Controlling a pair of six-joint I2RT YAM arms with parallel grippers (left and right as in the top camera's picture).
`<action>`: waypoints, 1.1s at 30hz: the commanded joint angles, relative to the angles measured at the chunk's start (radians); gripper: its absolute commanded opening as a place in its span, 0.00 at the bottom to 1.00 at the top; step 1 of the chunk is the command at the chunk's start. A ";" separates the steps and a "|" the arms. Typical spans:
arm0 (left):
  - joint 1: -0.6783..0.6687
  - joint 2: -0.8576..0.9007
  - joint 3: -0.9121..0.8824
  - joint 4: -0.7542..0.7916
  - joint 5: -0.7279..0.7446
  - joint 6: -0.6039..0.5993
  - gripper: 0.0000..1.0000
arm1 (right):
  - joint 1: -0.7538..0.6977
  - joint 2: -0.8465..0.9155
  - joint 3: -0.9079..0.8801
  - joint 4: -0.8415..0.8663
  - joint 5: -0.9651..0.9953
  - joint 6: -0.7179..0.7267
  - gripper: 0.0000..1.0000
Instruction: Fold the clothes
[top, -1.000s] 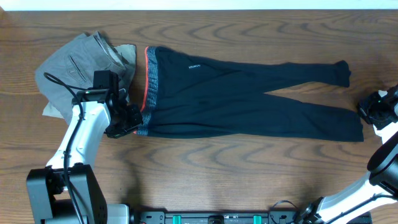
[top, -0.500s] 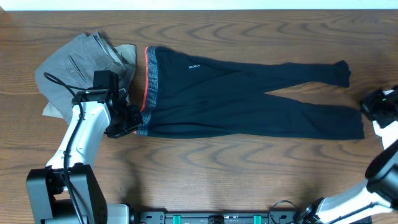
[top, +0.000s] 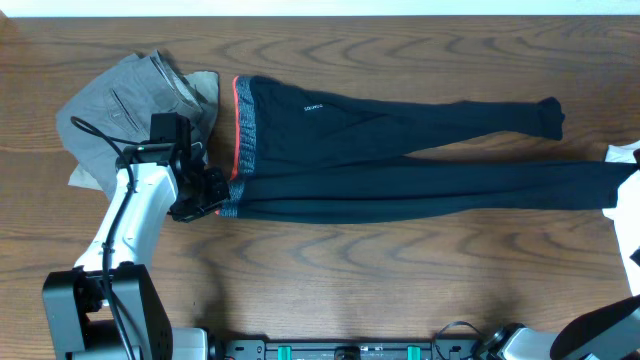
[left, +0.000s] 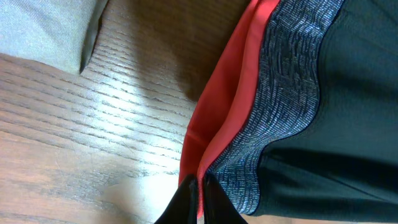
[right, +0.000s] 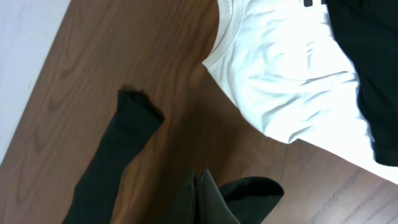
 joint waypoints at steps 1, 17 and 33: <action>0.005 -0.005 0.016 -0.002 -0.010 0.008 0.06 | 0.005 0.042 0.006 0.026 0.035 0.016 0.01; 0.005 -0.005 0.016 -0.002 -0.009 0.008 0.17 | 0.064 0.304 0.006 0.140 0.015 -0.088 0.44; 0.005 -0.005 0.016 0.006 -0.010 0.008 0.37 | 0.065 0.339 -0.137 0.184 -0.038 -0.121 0.52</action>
